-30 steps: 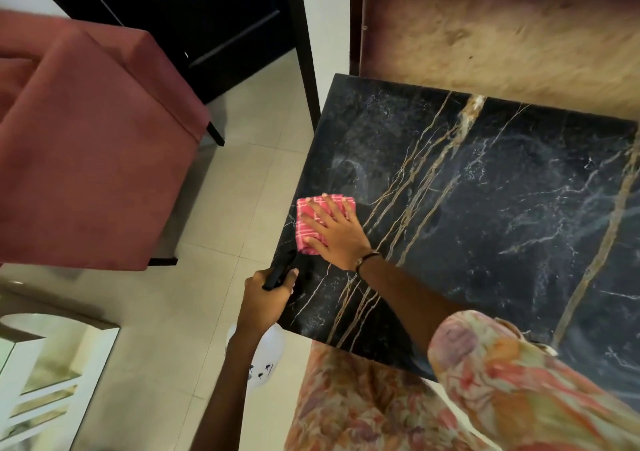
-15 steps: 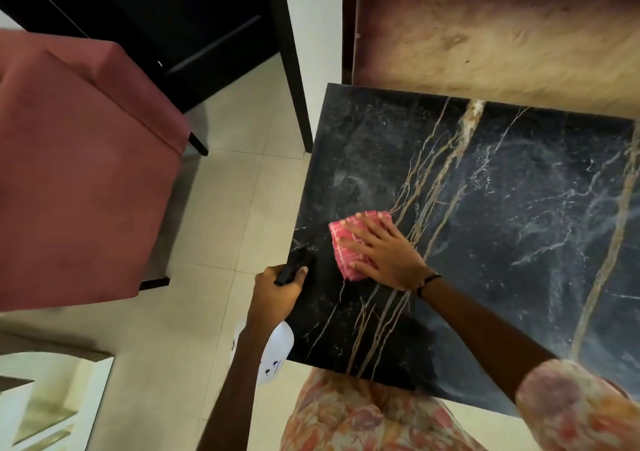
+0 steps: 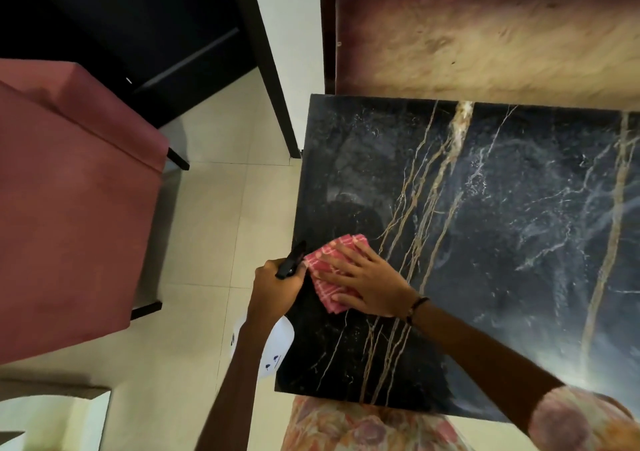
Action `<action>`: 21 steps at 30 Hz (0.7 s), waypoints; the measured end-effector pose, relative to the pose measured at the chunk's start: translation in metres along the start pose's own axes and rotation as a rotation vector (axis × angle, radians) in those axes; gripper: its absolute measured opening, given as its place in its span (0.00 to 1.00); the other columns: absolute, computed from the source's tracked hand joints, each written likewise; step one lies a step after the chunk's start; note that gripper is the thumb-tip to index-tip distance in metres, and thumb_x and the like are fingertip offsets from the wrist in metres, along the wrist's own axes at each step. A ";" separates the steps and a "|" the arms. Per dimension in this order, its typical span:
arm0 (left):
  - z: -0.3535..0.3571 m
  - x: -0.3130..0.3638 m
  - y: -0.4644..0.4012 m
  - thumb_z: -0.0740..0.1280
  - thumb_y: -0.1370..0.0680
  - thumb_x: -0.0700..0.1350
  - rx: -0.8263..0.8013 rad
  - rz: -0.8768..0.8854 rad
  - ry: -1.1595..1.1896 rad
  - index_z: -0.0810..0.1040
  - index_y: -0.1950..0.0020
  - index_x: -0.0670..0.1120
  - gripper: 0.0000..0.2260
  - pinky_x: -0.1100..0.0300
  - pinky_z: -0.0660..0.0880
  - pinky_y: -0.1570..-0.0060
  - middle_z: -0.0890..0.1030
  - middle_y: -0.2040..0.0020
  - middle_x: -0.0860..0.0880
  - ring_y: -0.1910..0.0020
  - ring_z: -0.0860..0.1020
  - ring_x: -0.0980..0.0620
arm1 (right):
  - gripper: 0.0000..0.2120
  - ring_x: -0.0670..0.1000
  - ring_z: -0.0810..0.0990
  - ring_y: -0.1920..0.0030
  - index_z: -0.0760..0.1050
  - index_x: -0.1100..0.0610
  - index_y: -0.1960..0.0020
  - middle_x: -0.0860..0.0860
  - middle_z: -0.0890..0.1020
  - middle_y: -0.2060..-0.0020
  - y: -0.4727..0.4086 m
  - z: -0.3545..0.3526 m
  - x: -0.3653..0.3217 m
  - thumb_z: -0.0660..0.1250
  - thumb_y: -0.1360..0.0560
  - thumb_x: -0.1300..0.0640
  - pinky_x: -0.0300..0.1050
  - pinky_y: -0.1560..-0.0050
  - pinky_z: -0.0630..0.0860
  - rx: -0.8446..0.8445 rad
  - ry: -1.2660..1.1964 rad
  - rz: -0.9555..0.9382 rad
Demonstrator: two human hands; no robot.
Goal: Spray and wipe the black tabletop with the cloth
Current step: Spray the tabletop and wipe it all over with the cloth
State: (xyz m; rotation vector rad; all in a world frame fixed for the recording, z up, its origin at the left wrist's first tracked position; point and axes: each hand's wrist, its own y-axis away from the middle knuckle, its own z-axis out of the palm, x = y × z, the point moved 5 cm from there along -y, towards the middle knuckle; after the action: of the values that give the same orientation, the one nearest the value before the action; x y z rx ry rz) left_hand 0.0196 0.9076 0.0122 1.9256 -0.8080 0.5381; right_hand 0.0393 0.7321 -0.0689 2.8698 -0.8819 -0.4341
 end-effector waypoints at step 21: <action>0.021 0.071 -0.066 0.69 0.25 0.49 -0.033 0.027 -0.032 0.81 0.58 0.38 0.13 0.51 0.75 0.63 0.83 0.62 0.37 0.68 0.77 0.43 | 0.26 0.57 0.52 0.24 0.51 0.44 0.24 0.50 0.55 0.25 -0.034 -0.030 0.103 0.45 0.20 0.37 0.61 0.26 0.47 0.071 0.107 0.162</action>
State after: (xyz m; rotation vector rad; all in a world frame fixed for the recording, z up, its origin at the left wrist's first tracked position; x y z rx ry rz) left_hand 0.1173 0.8891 0.0103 1.9000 -0.8593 0.5084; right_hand 0.1475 0.7028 -0.0708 2.8233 -1.1209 -0.2356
